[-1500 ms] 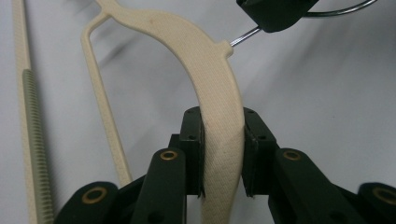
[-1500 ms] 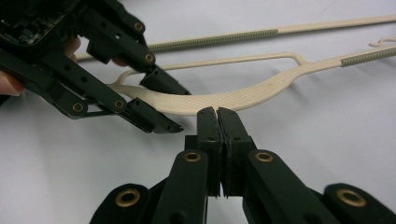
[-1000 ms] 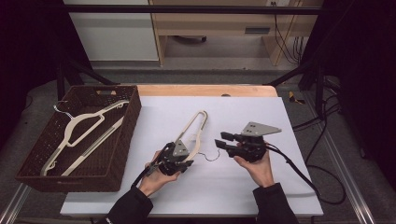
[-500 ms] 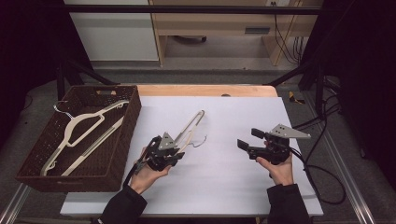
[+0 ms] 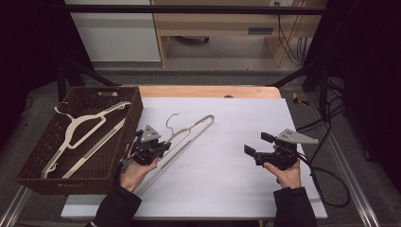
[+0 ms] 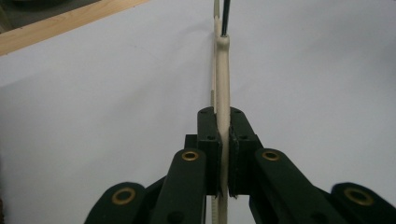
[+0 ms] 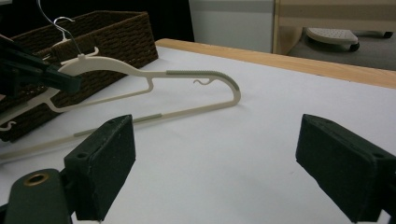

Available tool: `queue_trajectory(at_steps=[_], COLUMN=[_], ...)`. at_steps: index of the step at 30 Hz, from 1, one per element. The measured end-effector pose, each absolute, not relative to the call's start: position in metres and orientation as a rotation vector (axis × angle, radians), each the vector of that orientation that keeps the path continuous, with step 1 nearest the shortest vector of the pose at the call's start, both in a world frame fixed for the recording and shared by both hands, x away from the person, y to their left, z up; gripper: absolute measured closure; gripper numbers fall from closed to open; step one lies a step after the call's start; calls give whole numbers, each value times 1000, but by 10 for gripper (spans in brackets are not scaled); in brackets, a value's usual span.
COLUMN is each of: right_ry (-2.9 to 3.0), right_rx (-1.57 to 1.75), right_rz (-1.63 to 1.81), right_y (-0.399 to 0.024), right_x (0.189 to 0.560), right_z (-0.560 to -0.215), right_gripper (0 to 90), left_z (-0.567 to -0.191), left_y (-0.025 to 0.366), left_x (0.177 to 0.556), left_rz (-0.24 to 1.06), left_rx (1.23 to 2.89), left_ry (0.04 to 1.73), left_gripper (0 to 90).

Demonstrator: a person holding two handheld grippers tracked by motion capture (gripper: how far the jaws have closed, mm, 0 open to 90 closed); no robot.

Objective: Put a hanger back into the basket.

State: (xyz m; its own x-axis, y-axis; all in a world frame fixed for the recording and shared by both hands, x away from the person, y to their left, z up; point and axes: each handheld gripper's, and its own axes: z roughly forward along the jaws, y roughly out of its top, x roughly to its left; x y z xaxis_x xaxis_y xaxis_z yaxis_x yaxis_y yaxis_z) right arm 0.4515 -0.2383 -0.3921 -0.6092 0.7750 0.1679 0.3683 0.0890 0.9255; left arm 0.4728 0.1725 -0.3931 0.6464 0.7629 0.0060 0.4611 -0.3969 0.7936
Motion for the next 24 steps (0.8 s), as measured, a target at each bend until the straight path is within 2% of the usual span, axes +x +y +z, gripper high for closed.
queue_trajectory(at_steps=[3,7,24], right_ry=[2004,2012,1972], right_rx=[1131,1105,1105], right_rz=[1529,1538,1533], right_y=[-239,-239,-244], right_x=[451,451,450], right_z=[-392,-393,-394], right_gripper=[116,95,45], left_z=[-387,-375,-321], left_y=[173,176,184], left_x=[468,460,422], left_rz=[532,503,530], left_rx=[2045,2019,1899], left_ry=[942,892,730], left_gripper=[859,859,859])
